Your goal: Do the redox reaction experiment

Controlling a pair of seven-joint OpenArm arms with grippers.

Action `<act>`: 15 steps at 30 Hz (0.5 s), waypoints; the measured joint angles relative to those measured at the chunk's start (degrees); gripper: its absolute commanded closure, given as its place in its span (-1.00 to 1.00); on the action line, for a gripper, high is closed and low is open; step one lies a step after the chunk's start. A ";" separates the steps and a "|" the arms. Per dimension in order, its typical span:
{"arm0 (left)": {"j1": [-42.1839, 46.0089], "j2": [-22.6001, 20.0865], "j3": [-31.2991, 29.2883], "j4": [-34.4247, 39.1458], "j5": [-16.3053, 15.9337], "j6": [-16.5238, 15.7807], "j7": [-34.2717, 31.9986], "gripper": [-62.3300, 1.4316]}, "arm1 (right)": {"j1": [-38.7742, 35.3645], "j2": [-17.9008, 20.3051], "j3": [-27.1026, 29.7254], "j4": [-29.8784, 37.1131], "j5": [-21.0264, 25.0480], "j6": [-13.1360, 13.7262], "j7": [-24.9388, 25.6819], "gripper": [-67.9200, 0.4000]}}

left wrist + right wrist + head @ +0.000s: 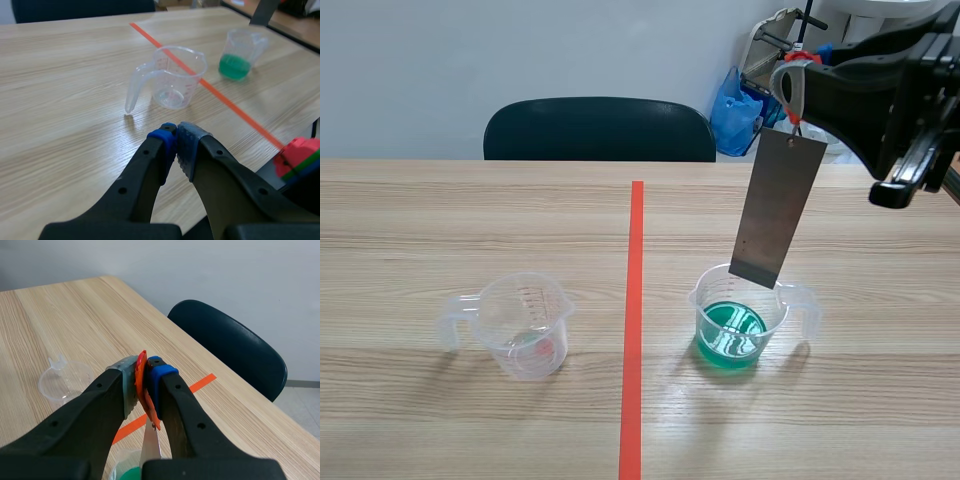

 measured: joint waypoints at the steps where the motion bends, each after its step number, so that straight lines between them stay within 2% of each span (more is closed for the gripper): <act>1: 2.43 0.46 -1.44 0.00 0.98 0.61 -2.21 0.88 | 0.00 0.00 0.00 0.00 0.02 0.02 0.02 0.97; 4: 9.57 2.36 -5.31 -0.35 2.99 5.01 -8.46 0.86 | 0.00 0.00 0.00 0.00 0.00 0.02 0.00 0.97; 6: 13.22 4.28 -7.39 -1.75 5.35 7.98 -13.22 0.67 | 0.00 0.00 0.00 0.00 0.02 0.02 0.00 0.97; 8: 14.99 6.49 -8.70 -3.82 7.78 10.12 -16.28 0.29 | 0.00 0.00 0.00 0.00 0.02 0.02 0.00 0.97; 11: 14.99 9.16 -9.64 -6.64 10.40 12.70 -15.76 -0.36 | 0.00 0.00 0.00 0.00 0.02 0.02 0.00 0.97; 14: 14.99 10.88 -9.70 -7.91 9.84 13.16 -15.69 -0.99 | 0.00 0.00 0.00 0.00 0.02 0.02 0.02 0.97; 15: 14.99 11.39 -9.70 -8.24 9.79 13.16 -15.52 -1.00 | 0.00 0.00 0.00 0.00 0.02 0.07 0.02 0.97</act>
